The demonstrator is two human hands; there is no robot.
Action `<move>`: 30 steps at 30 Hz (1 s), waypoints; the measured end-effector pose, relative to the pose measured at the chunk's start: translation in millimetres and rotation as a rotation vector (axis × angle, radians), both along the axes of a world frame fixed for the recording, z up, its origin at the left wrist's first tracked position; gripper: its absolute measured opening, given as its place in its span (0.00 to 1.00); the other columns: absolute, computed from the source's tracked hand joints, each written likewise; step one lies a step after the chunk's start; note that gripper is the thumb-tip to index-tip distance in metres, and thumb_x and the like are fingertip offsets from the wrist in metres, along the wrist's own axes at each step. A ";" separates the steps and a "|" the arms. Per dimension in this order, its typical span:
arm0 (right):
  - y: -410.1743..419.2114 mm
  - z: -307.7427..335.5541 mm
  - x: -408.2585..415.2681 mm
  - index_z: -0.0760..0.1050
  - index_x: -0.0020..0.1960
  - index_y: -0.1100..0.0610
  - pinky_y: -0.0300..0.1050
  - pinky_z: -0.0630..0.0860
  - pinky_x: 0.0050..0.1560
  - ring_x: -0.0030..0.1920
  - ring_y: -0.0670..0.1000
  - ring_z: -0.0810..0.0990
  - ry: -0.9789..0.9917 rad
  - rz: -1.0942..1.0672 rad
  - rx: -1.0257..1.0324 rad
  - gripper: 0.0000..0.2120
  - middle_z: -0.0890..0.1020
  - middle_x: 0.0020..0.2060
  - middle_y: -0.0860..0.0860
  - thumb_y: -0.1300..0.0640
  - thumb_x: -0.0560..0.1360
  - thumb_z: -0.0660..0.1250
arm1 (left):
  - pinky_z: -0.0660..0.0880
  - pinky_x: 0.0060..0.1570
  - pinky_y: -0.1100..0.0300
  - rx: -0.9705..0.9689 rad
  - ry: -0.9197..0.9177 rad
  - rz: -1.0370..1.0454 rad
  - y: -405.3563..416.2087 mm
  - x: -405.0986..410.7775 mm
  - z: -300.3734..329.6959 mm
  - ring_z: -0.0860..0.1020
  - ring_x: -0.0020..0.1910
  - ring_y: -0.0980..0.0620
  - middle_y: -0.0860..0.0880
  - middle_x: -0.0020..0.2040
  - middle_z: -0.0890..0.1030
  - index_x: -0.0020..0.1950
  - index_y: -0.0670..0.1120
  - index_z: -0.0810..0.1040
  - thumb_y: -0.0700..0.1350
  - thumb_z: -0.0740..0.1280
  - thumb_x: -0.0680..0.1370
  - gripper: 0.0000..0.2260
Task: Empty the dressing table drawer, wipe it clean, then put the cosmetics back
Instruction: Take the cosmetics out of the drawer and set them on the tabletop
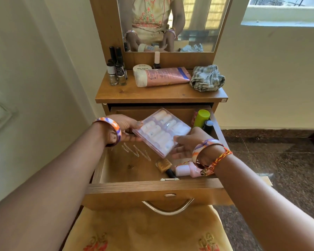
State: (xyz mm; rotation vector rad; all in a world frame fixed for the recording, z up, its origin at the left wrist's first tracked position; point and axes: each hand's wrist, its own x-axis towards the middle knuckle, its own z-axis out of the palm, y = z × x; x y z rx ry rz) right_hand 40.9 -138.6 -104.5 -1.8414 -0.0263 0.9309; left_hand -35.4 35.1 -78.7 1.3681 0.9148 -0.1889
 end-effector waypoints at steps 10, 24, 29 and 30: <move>-1.6 39.5 -9.4 0.66 0.64 0.69 0.45 0.79 0.22 0.26 0.56 0.83 0.286 -0.236 0.536 0.17 0.78 0.40 0.64 0.70 0.76 0.63 | 0.81 0.33 0.59 0.178 -0.176 -0.040 9.6 13.5 60.6 0.83 0.31 0.53 0.44 0.41 0.81 0.53 0.39 0.75 0.43 0.65 0.77 0.08; 17.4 30.9 19.4 0.68 0.57 0.63 0.48 0.81 0.26 0.36 0.58 0.80 0.238 -0.381 0.526 0.13 0.78 0.41 0.62 0.71 0.75 0.64 | 0.73 0.57 0.53 1.486 0.046 -0.481 16.3 108.5 52.8 0.75 0.60 0.40 0.38 0.61 0.76 0.65 0.37 0.71 0.37 0.65 0.76 0.17; 33.7 35.7 24.3 0.66 0.65 0.63 0.53 0.78 0.43 0.39 0.59 0.79 0.269 -0.410 0.539 0.19 0.77 0.57 0.66 0.71 0.75 0.63 | 0.74 0.57 0.52 1.568 -0.046 -0.406 26.6 110.5 47.3 0.76 0.58 0.41 0.39 0.60 0.77 0.64 0.40 0.72 0.37 0.66 0.76 0.16; 36.1 37.8 24.8 0.66 0.65 0.63 0.54 0.78 0.44 0.42 0.60 0.79 0.286 -0.413 0.548 0.20 0.76 0.58 0.66 0.71 0.75 0.63 | 0.73 0.58 0.52 1.569 -0.065 -0.399 27.5 110.2 47.9 0.76 0.59 0.41 0.40 0.60 0.77 0.64 0.40 0.72 0.38 0.67 0.76 0.17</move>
